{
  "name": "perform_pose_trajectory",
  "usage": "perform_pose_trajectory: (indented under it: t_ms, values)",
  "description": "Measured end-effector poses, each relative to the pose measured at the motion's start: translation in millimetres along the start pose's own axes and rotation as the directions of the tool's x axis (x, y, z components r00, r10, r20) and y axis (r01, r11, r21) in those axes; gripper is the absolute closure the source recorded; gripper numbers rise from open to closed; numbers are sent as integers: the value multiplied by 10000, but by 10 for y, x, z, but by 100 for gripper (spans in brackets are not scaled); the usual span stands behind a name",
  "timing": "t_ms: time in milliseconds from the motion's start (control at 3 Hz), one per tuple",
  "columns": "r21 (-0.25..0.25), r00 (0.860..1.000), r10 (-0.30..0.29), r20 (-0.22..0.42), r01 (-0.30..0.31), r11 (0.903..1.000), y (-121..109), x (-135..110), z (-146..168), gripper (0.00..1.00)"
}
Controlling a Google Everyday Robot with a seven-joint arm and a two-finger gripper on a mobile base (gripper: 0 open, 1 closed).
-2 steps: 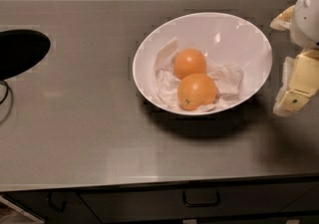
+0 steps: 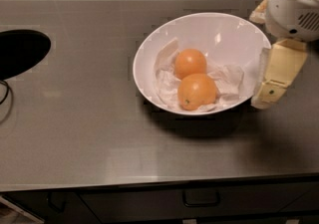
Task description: Pick orange from white bowl
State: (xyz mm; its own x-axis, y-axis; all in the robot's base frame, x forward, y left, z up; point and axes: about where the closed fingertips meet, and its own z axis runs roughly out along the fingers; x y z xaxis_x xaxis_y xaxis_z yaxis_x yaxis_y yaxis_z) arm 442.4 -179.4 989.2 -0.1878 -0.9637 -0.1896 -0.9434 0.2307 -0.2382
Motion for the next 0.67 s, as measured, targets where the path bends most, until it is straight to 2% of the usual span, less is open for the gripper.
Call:
perform_pose_trajectory:
  t_ms: [333, 667]
  values:
    - [142, 9991, -316, 280, 313, 9994, -50, -493, -29, 0]
    - [141, 9991, -314, 280, 310, 9994, -50, -493, -29, 0]
